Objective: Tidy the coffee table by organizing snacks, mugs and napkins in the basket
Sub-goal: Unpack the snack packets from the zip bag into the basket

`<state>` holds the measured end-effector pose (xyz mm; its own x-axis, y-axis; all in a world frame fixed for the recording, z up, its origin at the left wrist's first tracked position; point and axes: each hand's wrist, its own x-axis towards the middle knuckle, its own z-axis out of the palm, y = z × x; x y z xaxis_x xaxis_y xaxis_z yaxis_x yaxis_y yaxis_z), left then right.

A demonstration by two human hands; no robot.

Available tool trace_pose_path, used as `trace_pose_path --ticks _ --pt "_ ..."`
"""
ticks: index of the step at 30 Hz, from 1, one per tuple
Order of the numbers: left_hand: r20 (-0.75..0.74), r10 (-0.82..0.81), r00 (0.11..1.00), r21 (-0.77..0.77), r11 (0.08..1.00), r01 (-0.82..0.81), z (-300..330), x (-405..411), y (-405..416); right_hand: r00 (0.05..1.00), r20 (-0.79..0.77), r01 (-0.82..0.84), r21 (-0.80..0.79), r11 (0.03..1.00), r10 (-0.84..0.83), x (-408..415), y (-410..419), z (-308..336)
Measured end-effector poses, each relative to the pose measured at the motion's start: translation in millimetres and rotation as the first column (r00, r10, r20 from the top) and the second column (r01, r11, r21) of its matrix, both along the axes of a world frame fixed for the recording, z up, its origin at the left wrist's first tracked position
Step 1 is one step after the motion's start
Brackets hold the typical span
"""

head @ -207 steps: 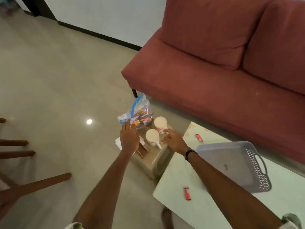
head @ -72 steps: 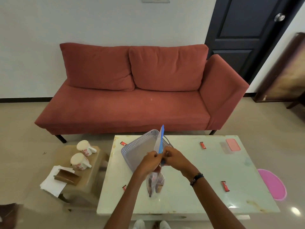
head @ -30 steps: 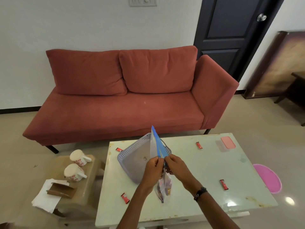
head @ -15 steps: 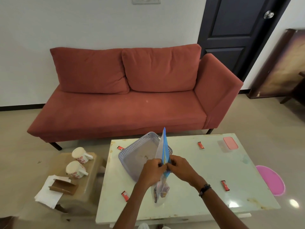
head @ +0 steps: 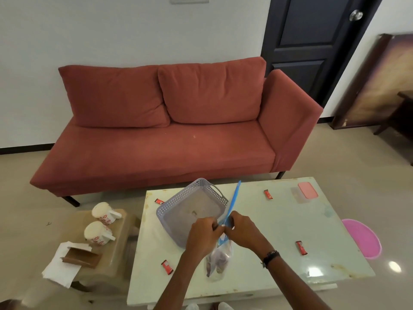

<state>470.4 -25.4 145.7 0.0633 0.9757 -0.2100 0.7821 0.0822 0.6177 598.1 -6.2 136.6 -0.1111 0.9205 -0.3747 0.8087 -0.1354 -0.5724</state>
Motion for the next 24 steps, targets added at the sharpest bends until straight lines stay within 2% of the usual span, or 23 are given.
trace_pose_path --ticks 3,5,9,12,17,21,24 --pt "-0.024 -0.019 1.0 -0.031 0.999 0.018 -4 1 -1 0.999 0.013 0.037 0.024 0.999 -0.038 0 8 2" --pt "-0.099 -0.03 0.995 -0.047 0.999 0.026 -6 -1 -1 0.999 0.008 0.035 0.039 0.999 -0.036 -1 9 2" --pt "-0.261 -0.004 0.965 0.045 0.999 0.017 -6 -3 4 0.999 -0.047 0.008 0.05 0.999 -0.006 -10 0 2" --pt "-0.236 -0.008 0.972 0.082 0.996 0.029 -6 -2 5 0.998 -0.05 0.026 0.071 0.997 -0.022 -12 -3 3" --pt "-0.066 0.193 0.979 0.119 0.976 -0.184 -12 -10 2 0.987 0.014 0.156 0.084 0.984 -0.158 -2 -5 2" --pt "-0.031 0.13 0.991 0.1 0.987 -0.126 -13 -6 -2 0.993 0.1 0.058 0.077 0.995 -0.065 -8 -2 11" --pt "-0.059 0.088 0.994 0.075 0.994 -0.084 -12 -5 -5 0.992 0.109 0.042 0.143 0.989 -0.058 -16 5 14"
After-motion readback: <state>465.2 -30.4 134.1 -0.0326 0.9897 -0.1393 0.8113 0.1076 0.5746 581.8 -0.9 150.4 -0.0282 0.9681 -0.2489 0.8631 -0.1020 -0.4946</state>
